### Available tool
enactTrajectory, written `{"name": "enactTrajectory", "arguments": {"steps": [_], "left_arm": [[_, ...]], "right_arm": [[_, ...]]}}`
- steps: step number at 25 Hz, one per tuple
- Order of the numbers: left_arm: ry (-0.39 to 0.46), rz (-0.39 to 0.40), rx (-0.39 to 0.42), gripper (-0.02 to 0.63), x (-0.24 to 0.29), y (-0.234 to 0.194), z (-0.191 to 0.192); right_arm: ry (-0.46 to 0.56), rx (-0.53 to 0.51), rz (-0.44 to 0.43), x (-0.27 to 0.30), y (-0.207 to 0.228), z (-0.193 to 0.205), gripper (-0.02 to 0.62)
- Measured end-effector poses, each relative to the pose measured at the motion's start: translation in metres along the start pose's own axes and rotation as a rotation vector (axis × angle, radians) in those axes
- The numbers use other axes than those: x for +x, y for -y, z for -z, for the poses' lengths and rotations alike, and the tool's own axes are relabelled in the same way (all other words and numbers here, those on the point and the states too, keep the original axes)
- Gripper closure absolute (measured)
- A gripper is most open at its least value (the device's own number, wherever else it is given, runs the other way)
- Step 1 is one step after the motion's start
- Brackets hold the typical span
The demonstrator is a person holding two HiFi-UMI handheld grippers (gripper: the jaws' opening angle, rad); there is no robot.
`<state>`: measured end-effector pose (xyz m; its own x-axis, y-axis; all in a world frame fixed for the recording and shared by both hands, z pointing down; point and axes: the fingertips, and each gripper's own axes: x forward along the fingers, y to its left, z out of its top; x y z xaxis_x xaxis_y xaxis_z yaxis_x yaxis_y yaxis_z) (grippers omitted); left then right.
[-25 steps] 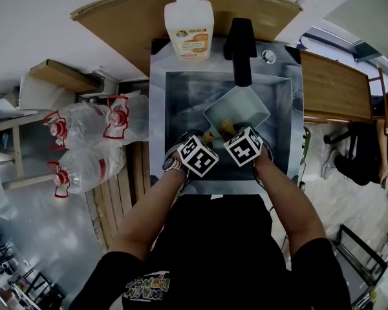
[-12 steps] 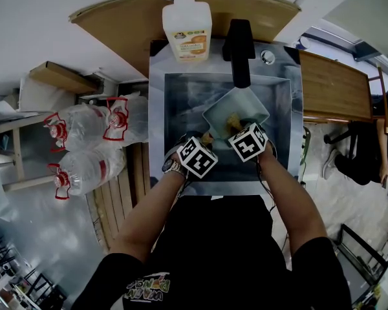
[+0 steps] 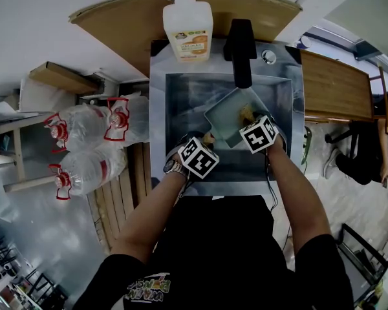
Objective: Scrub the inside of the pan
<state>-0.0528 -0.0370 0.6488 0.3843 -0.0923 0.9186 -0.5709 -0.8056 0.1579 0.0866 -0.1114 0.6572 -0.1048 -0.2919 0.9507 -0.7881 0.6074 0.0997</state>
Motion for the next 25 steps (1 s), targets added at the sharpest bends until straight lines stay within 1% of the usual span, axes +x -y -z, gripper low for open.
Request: {"name": "enactTrajectory", "arguments": {"steps": [4, 10, 16, 22, 25], "left_arm": [[0.000, 0.000, -0.002, 0.436, 0.000, 0.000, 0.000], [0.001, -0.001, -0.002, 0.436, 0.000, 0.000, -0.001], [0.001, 0.000, -0.002, 0.436, 0.000, 0.000, -0.001], [0.001, 0.000, -0.003, 0.434, 0.000, 0.000, -0.001], [0.000, -0.001, -0.001, 0.434, 0.000, 0.000, 0.000]], "right_arm": [[-0.021, -0.015, 0.055, 0.000, 0.012, 0.001, 0.449], [-0.052, -0.065, 0.170, -0.001, 0.032, 0.002, 0.449], [-0.067, -0.082, 0.206, -0.001, 0.036, 0.001, 0.449], [-0.057, -0.066, 0.219, -0.008, 0.042, 0.002, 0.449], [-0.051, -0.049, 0.243, -0.014, 0.046, 0.000, 0.449]]}}
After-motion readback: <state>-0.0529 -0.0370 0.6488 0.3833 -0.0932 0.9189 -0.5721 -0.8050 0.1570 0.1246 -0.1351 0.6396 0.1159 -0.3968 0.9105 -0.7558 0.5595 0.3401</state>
